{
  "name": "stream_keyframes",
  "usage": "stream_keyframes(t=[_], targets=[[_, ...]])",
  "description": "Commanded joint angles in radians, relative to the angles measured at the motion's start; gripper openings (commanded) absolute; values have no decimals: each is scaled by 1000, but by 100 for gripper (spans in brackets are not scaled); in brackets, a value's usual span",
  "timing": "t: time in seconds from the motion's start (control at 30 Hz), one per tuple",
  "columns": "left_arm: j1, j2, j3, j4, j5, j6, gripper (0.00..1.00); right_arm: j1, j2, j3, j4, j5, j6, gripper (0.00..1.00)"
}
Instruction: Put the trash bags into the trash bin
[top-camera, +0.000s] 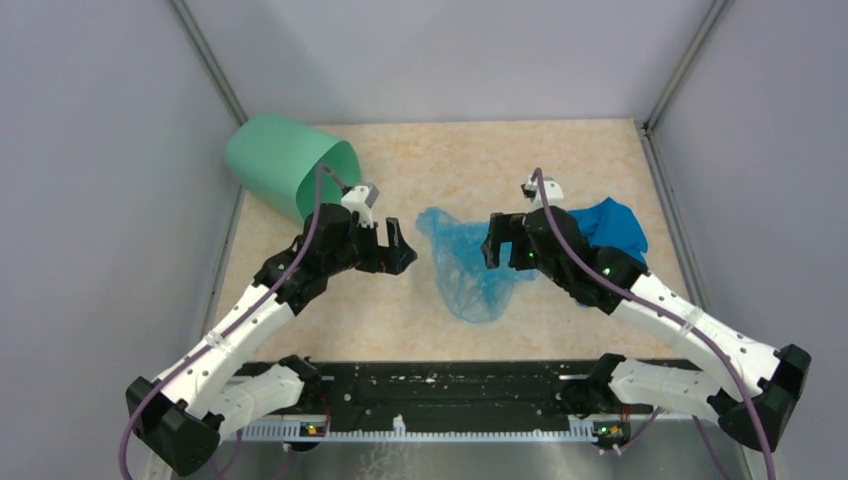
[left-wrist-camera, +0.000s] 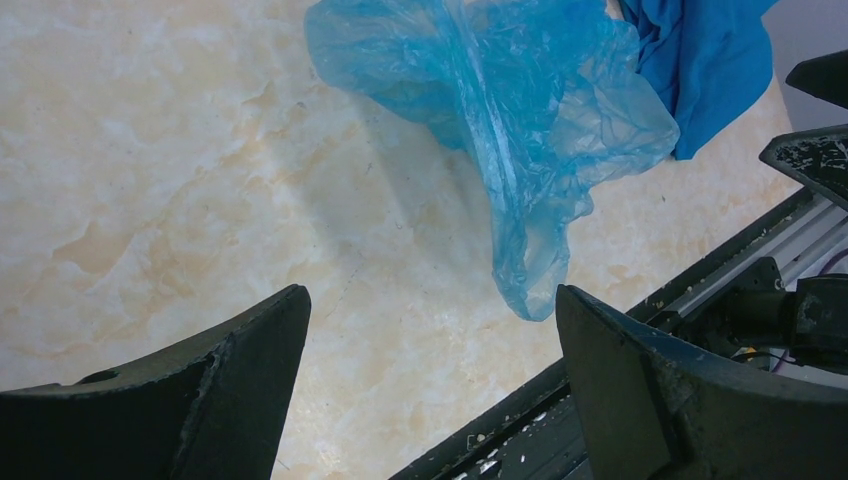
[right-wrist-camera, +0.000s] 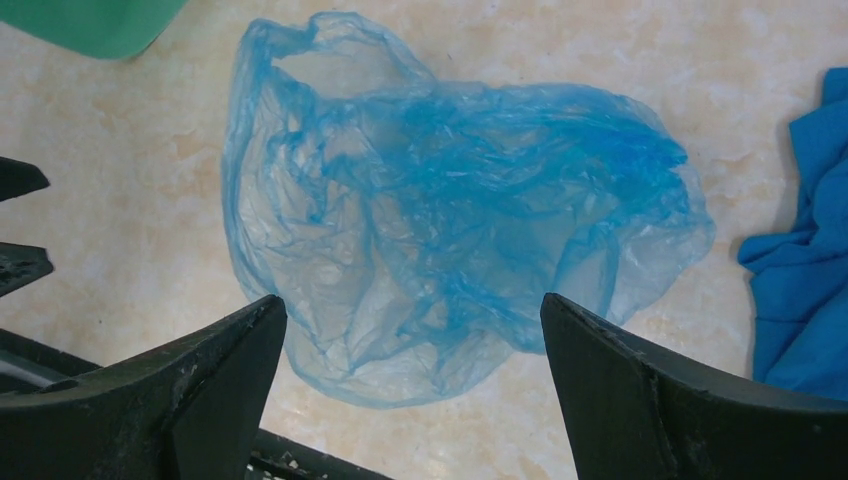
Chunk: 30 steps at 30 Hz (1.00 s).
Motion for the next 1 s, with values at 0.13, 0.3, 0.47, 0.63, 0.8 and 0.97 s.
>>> stream_keyframes(t=[0.13,0.3,0.47,0.63,0.8,0.97], targets=[[16,20,-29,58,-20,-50,98,91,124,125,60,-5,-31,96],[27,49,-32,80,1,-83,98,154,244,215,35,62,-35,93],[68,45,-49,39,-33,-109,98,199,416,363,-33,178,-54,92],[141,-12,-100,21,3,-109,98,198,566,470,-53,246,-108,92],[186,-52,-136,4,30,-99,98,198,712,561,-78,257,-143,91],[201,-75,-147,-10,50,-97,98,164,824,628,-142,292,-141,79]])
